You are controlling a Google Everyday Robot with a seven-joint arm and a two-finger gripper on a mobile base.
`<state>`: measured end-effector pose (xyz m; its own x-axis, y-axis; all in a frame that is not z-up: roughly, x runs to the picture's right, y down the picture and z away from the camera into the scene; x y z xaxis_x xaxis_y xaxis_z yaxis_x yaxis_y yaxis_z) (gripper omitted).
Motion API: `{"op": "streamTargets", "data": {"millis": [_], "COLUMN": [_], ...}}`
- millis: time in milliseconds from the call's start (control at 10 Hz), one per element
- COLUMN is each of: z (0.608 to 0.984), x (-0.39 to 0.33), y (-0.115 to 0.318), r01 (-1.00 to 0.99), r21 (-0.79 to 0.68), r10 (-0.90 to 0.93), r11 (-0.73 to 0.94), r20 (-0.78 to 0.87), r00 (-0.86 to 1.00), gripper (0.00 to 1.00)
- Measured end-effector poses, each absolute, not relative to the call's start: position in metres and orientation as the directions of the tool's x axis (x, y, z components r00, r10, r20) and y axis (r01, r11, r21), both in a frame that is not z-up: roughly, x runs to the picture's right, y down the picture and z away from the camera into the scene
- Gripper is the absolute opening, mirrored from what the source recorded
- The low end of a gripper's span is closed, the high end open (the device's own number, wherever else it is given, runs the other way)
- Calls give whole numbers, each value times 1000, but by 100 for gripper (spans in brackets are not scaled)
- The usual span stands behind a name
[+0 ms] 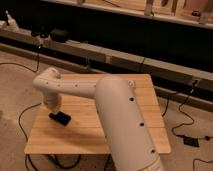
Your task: Push the eraser across the table
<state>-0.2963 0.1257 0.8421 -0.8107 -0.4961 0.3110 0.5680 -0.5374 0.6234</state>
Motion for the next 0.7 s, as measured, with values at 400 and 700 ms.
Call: {"op": "streamTargets", "data": {"millis": [400,700], "z": [811,808], "x": [-295,-310], "y": [168,201], "r01": [564,556], "r21": [664,701], "r10": [-396,-372], "r11": [-491,-447], "r20": [407,420], "r00": [-823,-828], "gripper": [0,0]}}
